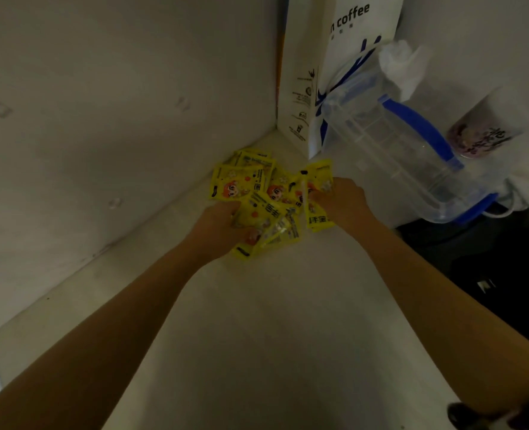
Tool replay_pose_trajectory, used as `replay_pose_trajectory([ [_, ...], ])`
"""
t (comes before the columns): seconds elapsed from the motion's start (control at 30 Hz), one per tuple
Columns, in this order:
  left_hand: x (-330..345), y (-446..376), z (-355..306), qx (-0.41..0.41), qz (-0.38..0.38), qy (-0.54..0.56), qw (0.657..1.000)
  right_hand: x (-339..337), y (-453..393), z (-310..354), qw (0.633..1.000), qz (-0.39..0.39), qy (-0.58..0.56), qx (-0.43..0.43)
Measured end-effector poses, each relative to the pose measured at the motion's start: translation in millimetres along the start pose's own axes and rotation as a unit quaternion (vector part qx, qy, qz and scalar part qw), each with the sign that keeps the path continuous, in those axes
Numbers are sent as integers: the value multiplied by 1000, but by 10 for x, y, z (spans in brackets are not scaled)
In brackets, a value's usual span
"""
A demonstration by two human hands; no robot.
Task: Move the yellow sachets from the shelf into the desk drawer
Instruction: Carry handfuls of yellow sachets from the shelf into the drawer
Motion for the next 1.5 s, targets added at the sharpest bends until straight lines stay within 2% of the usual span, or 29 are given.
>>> replay_pose_trajectory([
  [0.17,369,-160,-67,18,45,-39,998,200,-257,202,998,46,28,-22],
  [0.3,441,-238,-166,58,41,-116,991,344,-423,235,997,65,36,-17],
  [0.43,501,-237,-101,40,41,-193,980,434,-487,256,995,56,78,-35],
  [0.53,467,-214,-71,21,7,-215,976,464,-471,243,995,44,74,-43],
  [0.87,408,-93,97,-43,-4,-166,985,435,-326,176,998,8,65,-27],
  [1.0,388,19,179,-61,-30,-112,991,359,-248,132,1000,-12,13,-20],
  [1.2,347,252,273,-84,-60,-84,991,307,-43,-23,996,13,-82,25],
  [1.5,361,854,497,-136,-124,84,979,181,395,-415,991,-15,-113,75],
])
Point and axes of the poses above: each hand's wrist, its own y-axis away from the middle knuckle, its own x-axis out of the palm, z = x × y, the point moved 8 cm from there along -y, towards the middle knuckle, and after that the axes turned 8 degrees about x, right-handed, at the moved point
